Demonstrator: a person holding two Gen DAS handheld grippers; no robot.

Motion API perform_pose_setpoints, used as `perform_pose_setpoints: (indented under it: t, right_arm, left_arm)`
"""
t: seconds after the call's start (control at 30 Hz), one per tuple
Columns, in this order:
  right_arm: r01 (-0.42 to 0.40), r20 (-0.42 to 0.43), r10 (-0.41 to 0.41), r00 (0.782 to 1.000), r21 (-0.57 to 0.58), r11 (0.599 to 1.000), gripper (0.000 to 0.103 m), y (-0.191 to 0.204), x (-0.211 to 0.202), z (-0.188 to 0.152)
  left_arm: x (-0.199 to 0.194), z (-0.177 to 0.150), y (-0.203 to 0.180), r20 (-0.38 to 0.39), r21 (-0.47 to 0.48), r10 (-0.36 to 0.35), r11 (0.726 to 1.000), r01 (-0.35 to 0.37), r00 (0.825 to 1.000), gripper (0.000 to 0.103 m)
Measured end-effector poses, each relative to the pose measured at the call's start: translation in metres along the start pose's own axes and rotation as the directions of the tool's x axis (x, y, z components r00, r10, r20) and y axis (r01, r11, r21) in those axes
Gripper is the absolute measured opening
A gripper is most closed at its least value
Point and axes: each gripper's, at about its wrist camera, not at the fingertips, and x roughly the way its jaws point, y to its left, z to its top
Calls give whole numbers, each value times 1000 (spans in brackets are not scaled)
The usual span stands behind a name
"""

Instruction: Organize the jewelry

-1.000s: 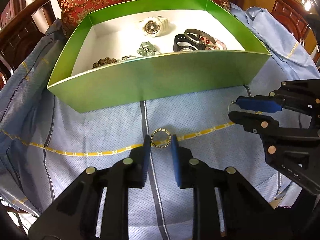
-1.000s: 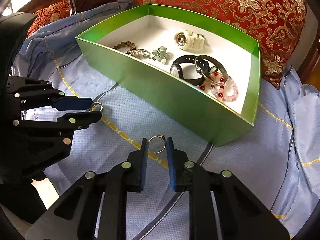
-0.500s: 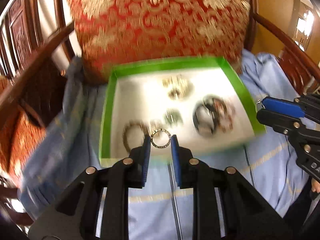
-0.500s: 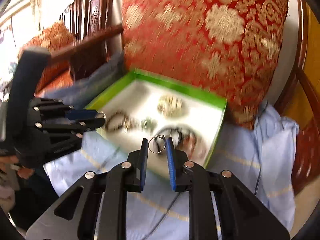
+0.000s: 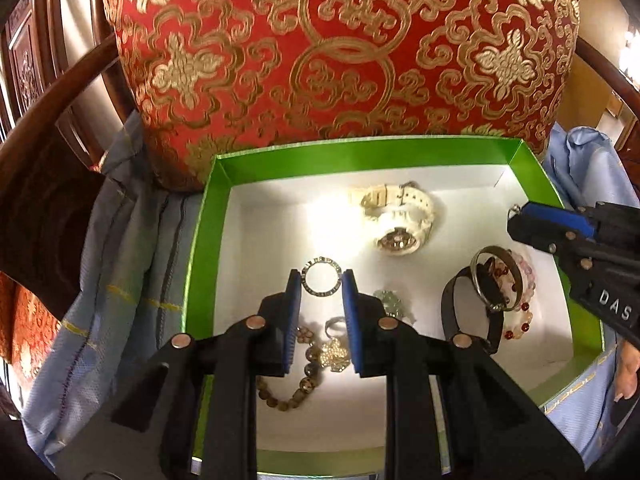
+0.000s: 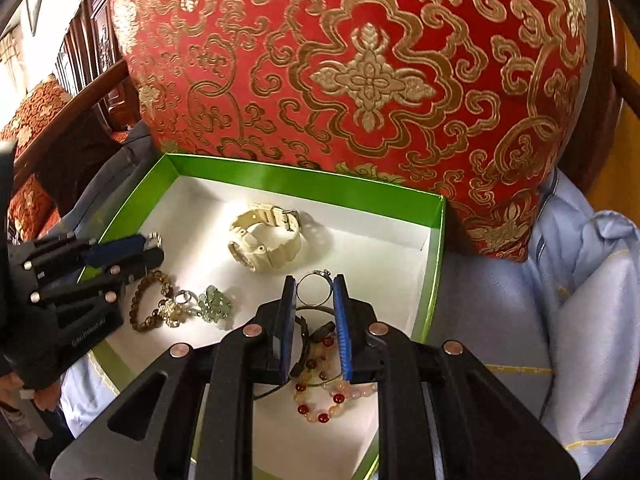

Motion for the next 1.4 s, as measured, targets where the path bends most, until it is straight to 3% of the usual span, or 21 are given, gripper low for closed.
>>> perform_pose_setpoints:
  t: [0.27,0.3,0.33,0.4,0.47,0.6,0.7,0.8,0.93,1.1,1.4]
  right_arm:
    - [29,-33,-31,999,-73,997,19,22,13,-10]
    - [44,-35,-48,998,-85,995,24,25,13,-11]
    - [56,-34,-59,998,-90,994,38,26,11,-12]
    - [68,-13,-69,998,-91,994,55,30,1,-14]
    - [69,15,-68,998,-92,993,65,33,-13,-15]
    - [80,66,-74,995,-86,993,87,34,-41,-17]
    - [110,66,-105,992,-75,991,97,34,-53,-18]
    - [123,60,-119,991,-71,990,99,35,-58,-20]
    - [108,58,-104,993,-73,991,99,34,-63,-23]
    - [153,69,-148,987,-77,985,100,35,-68,-27]
    - [164,62,-159,985,-82,983,100,36,-68,-29]
  left_arm:
    - [1,-4,5,-9,-3,-20,1000,20,1000,21]
    - [0,-5,6,-5,-2,-16,1000,16,1000,22]
    - [0,-6,7,-4,-3,-9,1000,9,1000,27]
    - [-2,-7,11,-3,-10,-8,1000,8,1000,31]
    - [-8,-8,13,3,-22,-10,1000,10,1000,38]
    - [-27,-9,14,42,-40,-12,999,13,999,64]
    - [-49,-12,11,89,-50,9,999,-4,996,86]
    - [-65,-16,4,108,-47,38,998,-33,993,96]
    - [-76,-21,-1,129,-48,82,996,-76,988,98]
    - [-76,-25,-2,114,-49,58,997,-52,992,98]
    - [-73,-26,-4,96,-39,49,998,-45,994,98]
